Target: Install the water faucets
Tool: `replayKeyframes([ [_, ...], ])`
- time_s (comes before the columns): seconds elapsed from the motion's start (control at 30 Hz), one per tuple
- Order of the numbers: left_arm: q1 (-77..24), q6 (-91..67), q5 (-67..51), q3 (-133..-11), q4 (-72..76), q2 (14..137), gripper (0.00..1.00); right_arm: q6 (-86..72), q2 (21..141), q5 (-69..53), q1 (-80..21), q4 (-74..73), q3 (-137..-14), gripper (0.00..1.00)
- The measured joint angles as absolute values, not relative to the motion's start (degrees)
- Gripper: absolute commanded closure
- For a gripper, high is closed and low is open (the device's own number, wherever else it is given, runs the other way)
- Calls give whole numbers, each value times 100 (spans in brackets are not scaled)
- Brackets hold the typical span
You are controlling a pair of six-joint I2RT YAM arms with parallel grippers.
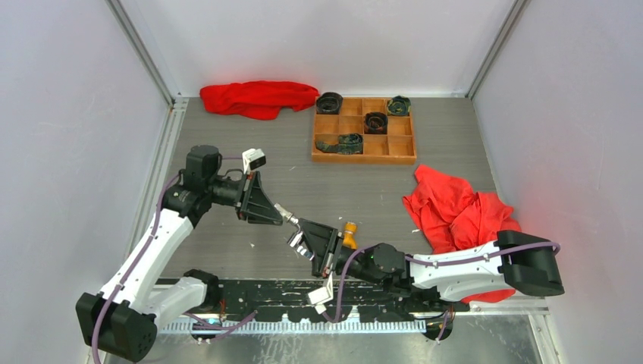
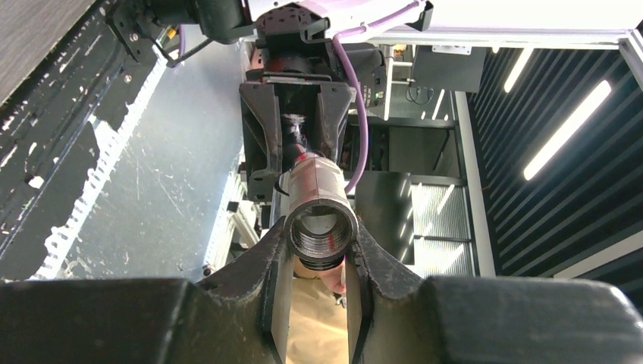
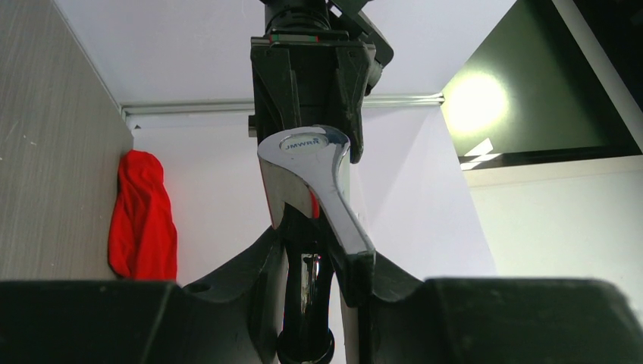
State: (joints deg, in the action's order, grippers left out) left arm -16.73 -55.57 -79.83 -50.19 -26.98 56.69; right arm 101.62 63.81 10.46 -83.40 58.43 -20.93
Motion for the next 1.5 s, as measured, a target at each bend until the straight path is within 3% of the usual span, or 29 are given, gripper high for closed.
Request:
replayKeyframes([
  [0.83, -1669, -5551, -7996, -4899, -2687, 5612, 100, 9845, 6490, 976, -8296, 5916, -2106, 100],
  [1.5, -1605, -5531, -7891, -4877, -2676, 5612, 100, 7599, 6324, 174, -7747, 5924, -2112, 100],
])
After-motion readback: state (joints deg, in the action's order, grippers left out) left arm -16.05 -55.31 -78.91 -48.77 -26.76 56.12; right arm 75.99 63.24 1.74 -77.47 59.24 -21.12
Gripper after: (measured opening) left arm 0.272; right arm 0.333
